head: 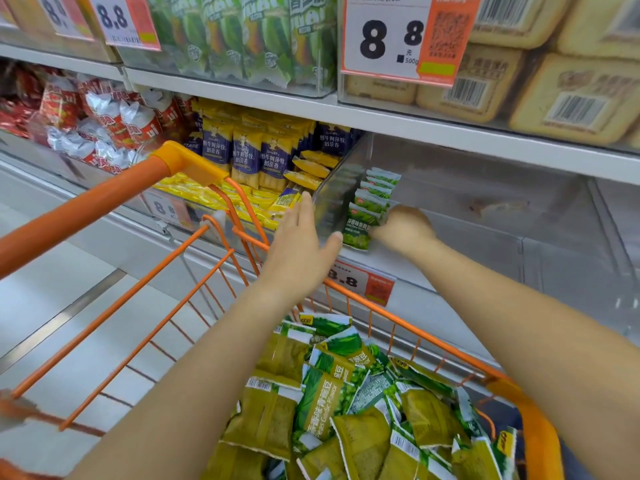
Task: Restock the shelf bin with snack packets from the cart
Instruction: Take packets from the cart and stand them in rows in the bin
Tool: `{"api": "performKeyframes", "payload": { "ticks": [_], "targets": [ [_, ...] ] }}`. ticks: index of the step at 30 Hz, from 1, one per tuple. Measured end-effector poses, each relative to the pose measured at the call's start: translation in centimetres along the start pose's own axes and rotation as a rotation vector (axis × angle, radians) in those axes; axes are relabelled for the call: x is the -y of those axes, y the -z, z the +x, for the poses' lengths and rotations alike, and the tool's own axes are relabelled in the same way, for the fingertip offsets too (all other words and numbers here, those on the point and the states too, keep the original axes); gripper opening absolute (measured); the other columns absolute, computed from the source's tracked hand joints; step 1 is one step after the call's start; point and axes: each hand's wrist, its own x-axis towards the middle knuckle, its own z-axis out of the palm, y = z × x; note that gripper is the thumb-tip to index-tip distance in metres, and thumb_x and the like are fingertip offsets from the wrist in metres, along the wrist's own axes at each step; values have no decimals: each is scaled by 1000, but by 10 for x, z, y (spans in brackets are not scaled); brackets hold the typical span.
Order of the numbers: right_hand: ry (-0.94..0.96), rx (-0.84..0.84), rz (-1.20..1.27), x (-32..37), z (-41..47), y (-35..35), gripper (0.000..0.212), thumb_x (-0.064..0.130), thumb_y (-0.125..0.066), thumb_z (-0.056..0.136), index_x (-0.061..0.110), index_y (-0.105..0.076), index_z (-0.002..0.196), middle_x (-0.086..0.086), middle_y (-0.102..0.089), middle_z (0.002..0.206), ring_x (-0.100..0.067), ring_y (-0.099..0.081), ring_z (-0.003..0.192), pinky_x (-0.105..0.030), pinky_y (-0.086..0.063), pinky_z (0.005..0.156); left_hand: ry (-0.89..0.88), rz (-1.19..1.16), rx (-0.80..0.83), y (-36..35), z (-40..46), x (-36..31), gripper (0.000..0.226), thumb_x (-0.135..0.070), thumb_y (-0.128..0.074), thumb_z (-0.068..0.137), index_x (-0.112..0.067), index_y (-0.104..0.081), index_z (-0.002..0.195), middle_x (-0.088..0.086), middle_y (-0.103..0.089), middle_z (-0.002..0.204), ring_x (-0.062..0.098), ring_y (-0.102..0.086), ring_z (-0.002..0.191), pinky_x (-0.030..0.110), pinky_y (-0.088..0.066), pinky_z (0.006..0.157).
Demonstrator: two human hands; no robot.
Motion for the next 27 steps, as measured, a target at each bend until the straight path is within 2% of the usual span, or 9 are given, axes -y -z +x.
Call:
{"api": "performKeyframes", "payload": {
  "ticks": [3, 7, 11, 17, 20, 23, 25, 26, 27],
  "targets": [
    [87, -106, 235, 8, -45, 32, 22, 32, -56, 91, 15, -65, 82, -1, -64, 77, -20, -60, 81, -27, -40, 67, -82, -5, -120, 24, -22, -4, 56, -31, -46, 100, -14, -29, 150, 3, -33, 154, 15, -27, 141, 28, -23, 113],
    [280, -169, 526, 4, -144, 60, 16, 31, -60, 88, 28, -64, 73, 8, -68, 66, 2, -53, 51, -23, -43, 60, -169, -74, -57, 37, -66, -7, 21, -29, -52, 96, -26, -69, 109, -6, -70, 85, 7, -61, 77, 31, -48, 76],
    [322, -61, 212, -24, -204, 56, 15, 46, -62, 81, 40, -57, 68, 29, -61, 67, 3, -54, 62, -16, -36, 58, -258, 146, 335, 10, -87, -10, 26, -28, -53, 95, -31, -64, 119, -11, -70, 103, 7, -63, 95, 29, -50, 83],
    [422, -24, -433, -50, -227, 23, 34, 51, -38, 97, 32, -52, 121, 12, -58, 121, -17, -59, 109, -29, -45, 78, -323, 279, 348, -8, -94, -12, 32, -34, -45, 99, -28, -57, 129, -9, -69, 111, 12, -62, 101, 25, -48, 78],
    [481, -210, -111, -53, -229, 25, 15, 38, -54, 88, 31, -67, 91, 14, -68, 89, -7, -63, 79, -26, -45, 62, -352, 283, 313, -7, -101, -10, 32, -35, -44, 100, -29, -57, 128, -9, -69, 110, 10, -63, 100, 24, -49, 77],
    [359, -259, 533, -52, -226, 48, 18, 28, -72, 80, 35, -65, 64, 21, -63, 64, -5, -51, 58, -13, -35, 54, -191, -260, 370, -1, -105, -17, 29, -46, -54, 94, -25, -70, 107, -12, -69, 89, -5, -63, 89, 20, -49, 81],
    [291, -165, 754, -49, -225, 59, 29, 18, -76, 79, 34, -66, 57, 18, -61, 56, -4, -46, 53, -13, -33, 51, -58, -611, 448, 8, -110, -38, 42, -56, -54, 88, -18, -68, 79, -23, -50, 66, -1, -67, 80, 25, -53, 83],
    [277, -134, 797, -50, -225, 61, 26, 18, -77, 78, 32, -69, 57, 11, -61, 56, -4, -45, 54, -16, -34, 52, -26, -693, 495, 9, -112, -48, 45, -56, -55, 89, -15, -69, 77, -17, -24, 88, 2, -69, 75, 32, -56, 84],
    [268, -114, 826, -50, -226, 65, 20, 22, -78, 77, 30, -71, 60, 4, -61, 56, -6, -46, 54, -18, -35, 52, -42, -729, 523, 9, -115, -61, 37, -49, -58, 89, -23, -72, 68, -13, -69, 68, 2, -66, 64, 35, -57, 81]
  ]
}}
